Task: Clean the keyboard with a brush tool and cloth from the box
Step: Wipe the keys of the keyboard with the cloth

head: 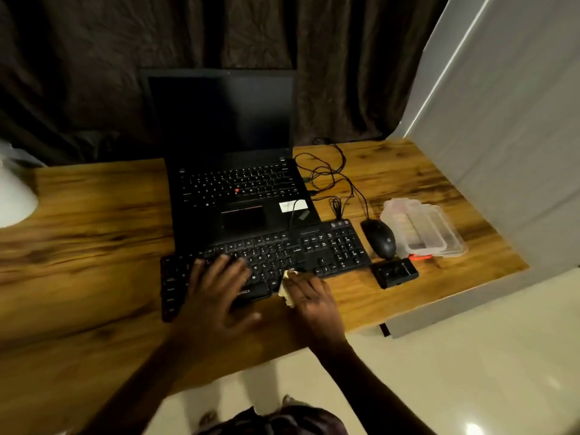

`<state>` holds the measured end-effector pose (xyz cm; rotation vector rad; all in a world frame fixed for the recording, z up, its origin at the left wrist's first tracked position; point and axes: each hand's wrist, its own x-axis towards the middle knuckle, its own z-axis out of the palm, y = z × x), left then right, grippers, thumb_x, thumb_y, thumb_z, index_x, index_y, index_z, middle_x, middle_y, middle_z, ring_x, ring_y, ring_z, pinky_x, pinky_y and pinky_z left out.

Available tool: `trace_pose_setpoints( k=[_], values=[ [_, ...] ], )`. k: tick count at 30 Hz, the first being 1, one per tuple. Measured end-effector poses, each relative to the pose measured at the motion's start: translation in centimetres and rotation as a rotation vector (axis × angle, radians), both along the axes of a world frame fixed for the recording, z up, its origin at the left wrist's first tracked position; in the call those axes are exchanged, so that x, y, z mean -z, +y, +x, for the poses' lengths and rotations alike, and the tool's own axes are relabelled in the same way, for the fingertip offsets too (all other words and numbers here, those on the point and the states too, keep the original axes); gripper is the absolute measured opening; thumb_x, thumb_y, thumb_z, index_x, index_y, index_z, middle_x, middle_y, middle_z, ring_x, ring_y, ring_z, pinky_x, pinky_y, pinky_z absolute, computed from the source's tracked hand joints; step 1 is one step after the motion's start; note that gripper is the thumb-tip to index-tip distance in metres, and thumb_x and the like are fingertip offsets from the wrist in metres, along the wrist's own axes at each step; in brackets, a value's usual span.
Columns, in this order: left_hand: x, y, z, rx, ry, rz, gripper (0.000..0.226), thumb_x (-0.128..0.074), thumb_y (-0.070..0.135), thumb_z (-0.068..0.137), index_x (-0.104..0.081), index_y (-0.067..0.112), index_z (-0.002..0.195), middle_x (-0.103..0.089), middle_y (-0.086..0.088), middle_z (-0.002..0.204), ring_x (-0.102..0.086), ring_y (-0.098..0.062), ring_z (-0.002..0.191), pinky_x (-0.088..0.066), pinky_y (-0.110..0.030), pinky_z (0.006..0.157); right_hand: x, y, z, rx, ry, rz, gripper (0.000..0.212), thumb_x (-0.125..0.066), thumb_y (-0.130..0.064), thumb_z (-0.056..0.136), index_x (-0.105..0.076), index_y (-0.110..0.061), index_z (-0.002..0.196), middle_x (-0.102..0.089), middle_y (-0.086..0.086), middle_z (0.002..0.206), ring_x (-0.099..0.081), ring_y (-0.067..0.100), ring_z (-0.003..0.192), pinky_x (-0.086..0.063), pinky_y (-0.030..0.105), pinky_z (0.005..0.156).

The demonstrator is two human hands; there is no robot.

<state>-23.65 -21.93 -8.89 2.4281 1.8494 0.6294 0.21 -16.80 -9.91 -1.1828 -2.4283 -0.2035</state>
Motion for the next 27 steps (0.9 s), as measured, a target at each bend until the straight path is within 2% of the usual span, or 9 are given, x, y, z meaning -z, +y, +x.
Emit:
trace_pose_setpoints(
  k=[2, 5, 9, 13, 15, 18, 21, 24, 27],
  values=[
    [0.7, 0.5, 4.5, 0.006, 0.074, -0.071, 0.078, -0.046, 0.067, 0.088, -0.038, 0.022, 0.151, -0.030, 0.003, 0.160, -0.014, -0.020, 0.152, -0.004, -0.055, 0.121, 0.2, 0.5, 0.5, -0.056, -0.032, -0.015, 0.034, -0.057, -0.022, 0.090, -0.067, -0.009, 0.120, -0.066, 0.008, 0.125, -0.060, 0.028, 0.114, -0.054, 0.042, 0.091],
    [2.2, 0.8, 7.2, -0.068, 0.101, -0.139, 0.072, -0.053, 0.052, 0.088, -0.036, 0.021, 0.151, -0.034, 0.000, 0.158, -0.018, -0.020, 0.151, -0.012, -0.056, 0.120, -0.1, 1.7, 1.8, -0.098, -0.043, -0.004, 0.033, -0.051, -0.023, 0.091, -0.069, -0.009, 0.116, -0.068, 0.007, 0.122, -0.064, 0.029, 0.111, -0.055, 0.042, 0.088],
    [3.1, 1.0, 7.5, -0.113, 0.049, -0.058, 0.055, -0.038, 0.046, 0.099, -0.047, 0.018, 0.145, -0.042, -0.001, 0.153, -0.030, -0.021, 0.146, -0.022, -0.056, 0.118, -0.5, 3.6, 5.8, 0.068, -0.013, -0.052, 0.039, -0.078, -0.011, 0.075, -0.071, -0.011, 0.113, -0.071, 0.007, 0.115, -0.066, 0.030, 0.102, -0.059, 0.041, 0.078],
    [3.4, 1.2, 7.7, -0.145, 0.027, -0.018, 0.051, -0.034, 0.045, 0.101, -0.051, 0.019, 0.142, -0.046, -0.001, 0.150, -0.035, -0.021, 0.143, -0.023, -0.053, 0.118, 0.0, 4.1, 6.8, 0.136, 0.002, -0.113, 0.039, -0.047, -0.020, 0.084, -0.067, -0.010, 0.115, -0.071, 0.009, 0.113, -0.066, 0.034, 0.100, -0.059, 0.046, 0.076],
    [3.4, 1.2, 7.8, -0.168, 0.019, 0.002, 0.050, -0.036, 0.043, 0.100, -0.054, 0.019, 0.140, -0.049, -0.001, 0.148, -0.038, -0.020, 0.141, -0.024, -0.053, 0.117, 0.2, 4.2, 6.0, 0.065, -0.047, -0.105, 0.042, -0.044, -0.022, 0.081, -0.067, -0.011, 0.114, -0.072, 0.009, 0.110, -0.062, 0.031, 0.100, -0.059, 0.043, 0.075],
    [3.2, 1.1, 7.8, -0.189, -0.007, 0.006, 0.048, -0.037, 0.043, 0.100, -0.055, 0.021, 0.138, -0.050, 0.001, 0.147, -0.040, -0.019, 0.140, -0.023, -0.051, 0.118, 0.1, 4.9, 6.7, -0.043, -0.127, -0.074, 0.042, -0.070, -0.017, 0.073, -0.069, -0.013, 0.114, -0.072, 0.006, 0.112, -0.062, 0.028, 0.103, -0.058, 0.041, 0.079],
    [3.0, 1.0, 7.9, -0.194, -0.016, -0.014, 0.047, -0.036, 0.043, 0.101, -0.052, 0.023, 0.141, -0.047, 0.003, 0.149, -0.037, -0.017, 0.141, -0.018, -0.048, 0.121, -0.3, 5.8, 9.0, 0.054, -0.091, -0.115, 0.050, -0.083, -0.013, 0.066, -0.070, -0.014, 0.114, -0.072, 0.007, 0.111, -0.066, 0.030, 0.099, -0.057, 0.045, 0.079],
    [2.9, 1.0, 7.9, -0.198, -0.012, -0.029, 0.046, -0.034, 0.042, 0.102, -0.051, 0.024, 0.141, -0.046, 0.004, 0.150, -0.036, -0.016, 0.142, -0.012, -0.044, 0.123, 0.1, 5.8, 9.4, 0.103, -0.034, -0.036, 0.036, -0.068, -0.017, 0.077, -0.071, -0.013, 0.113, -0.072, 0.009, 0.108, -0.065, 0.030, 0.099, -0.056, 0.044, 0.080],
    [2.6, 0.9, 7.9, -0.193, -0.015, -0.022, 0.046, -0.034, 0.040, 0.102, -0.053, 0.022, 0.140, -0.048, 0.003, 0.148, -0.037, -0.016, 0.142, -0.014, -0.044, 0.122, 0.7, 4.9, 8.1, 0.018, -0.002, 0.009, 0.040, -0.047, -0.021, 0.082, -0.072, -0.013, 0.112, -0.071, 0.006, 0.114, -0.056, 0.025, 0.108, -0.049, 0.037, 0.086]
  ],
)
